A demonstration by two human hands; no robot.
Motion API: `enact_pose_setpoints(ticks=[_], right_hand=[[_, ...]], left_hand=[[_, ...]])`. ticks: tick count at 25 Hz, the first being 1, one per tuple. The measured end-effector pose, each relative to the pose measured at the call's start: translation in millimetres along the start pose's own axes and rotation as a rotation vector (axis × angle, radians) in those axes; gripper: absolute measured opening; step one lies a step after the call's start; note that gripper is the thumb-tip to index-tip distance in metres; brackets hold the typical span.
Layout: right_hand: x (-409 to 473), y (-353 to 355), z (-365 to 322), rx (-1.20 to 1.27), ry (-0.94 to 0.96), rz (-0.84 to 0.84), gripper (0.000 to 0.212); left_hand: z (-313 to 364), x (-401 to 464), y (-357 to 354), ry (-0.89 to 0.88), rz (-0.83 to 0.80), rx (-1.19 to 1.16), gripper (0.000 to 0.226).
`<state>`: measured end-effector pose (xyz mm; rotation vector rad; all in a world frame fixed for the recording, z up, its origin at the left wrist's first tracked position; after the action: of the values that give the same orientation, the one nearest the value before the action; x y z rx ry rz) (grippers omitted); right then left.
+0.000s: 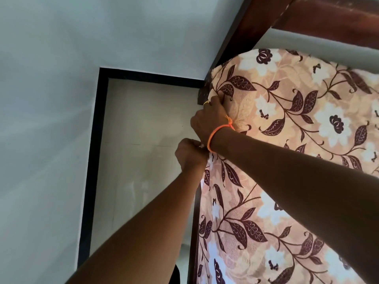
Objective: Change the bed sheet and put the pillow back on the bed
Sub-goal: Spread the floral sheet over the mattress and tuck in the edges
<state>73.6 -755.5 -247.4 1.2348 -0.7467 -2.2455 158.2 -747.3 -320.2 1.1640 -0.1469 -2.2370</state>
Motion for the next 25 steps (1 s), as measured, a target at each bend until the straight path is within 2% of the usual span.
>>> enact_pose_setpoints(ticks=[2, 4, 7, 10, 12, 13, 15, 18, 20, 21, 23, 25], right_hand=[[4, -3, 3, -0.077, 0.004, -0.006, 0.028], [9, -5, -1, -0.144, 0.051, -0.025, 0.028], [13, -12, -17, -0.233, 0.193, -0.098, 0.027], [13, -13, -5, -0.323, 0.300, -0.162, 0.029], [7, -13, 12, -0.379, 0.352, -0.235, 0.022], [7, -13, 19, -0.361, 0.348, -0.241, 0.019], [10, -14, 21, -0.301, 0.337, -0.201, 0.018], [21, -24, 14, -0.154, 0.268, -0.173, 0.032], [31, -24, 13, 0.041, 0.192, -0.152, 0.045], [34, -24, 12, 0.110, 0.177, -0.151, 0.053], [38, -31, 11, 0.197, 0.175, -0.154, 0.068], [39, -38, 7, 0.224, 0.182, -0.157, 0.069]], left_hand=[[2, -10, -1, -0.017, -0.061, -0.066, 0.008], [3, -28, -2, -0.040, -0.146, -0.114, 0.022], [-2, -42, -14, 0.067, -0.259, -0.226, 0.030], [4, -38, -28, 0.201, -0.297, -0.296, 0.048], [8, -31, -35, 0.282, -0.378, -0.437, 0.046], [8, -27, -36, 0.313, -0.409, -0.467, 0.042], [7, -20, -33, 0.277, -0.405, -0.343, 0.040], [7, -19, -27, 0.126, -0.224, -0.079, 0.035], [8, -20, -22, 0.018, -0.145, -0.001, 0.032], [5, -16, -20, 0.026, -0.134, -0.024, 0.027], [-2, -12, -20, 0.113, -0.216, -0.130, 0.024], [-3, -15, -19, 0.098, -0.302, -0.110, 0.031]])
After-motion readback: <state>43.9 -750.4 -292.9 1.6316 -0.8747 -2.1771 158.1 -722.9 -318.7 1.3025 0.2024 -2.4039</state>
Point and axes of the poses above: each hand's wrist, its own x-axis towards the middle knuckle, its own y-axis out of the back of the hand, z = x × y, the point moved 5 cm from there along x, towards the middle knuckle, and after that the axes turned 5 degrees about -y, right-handed, at the moved point
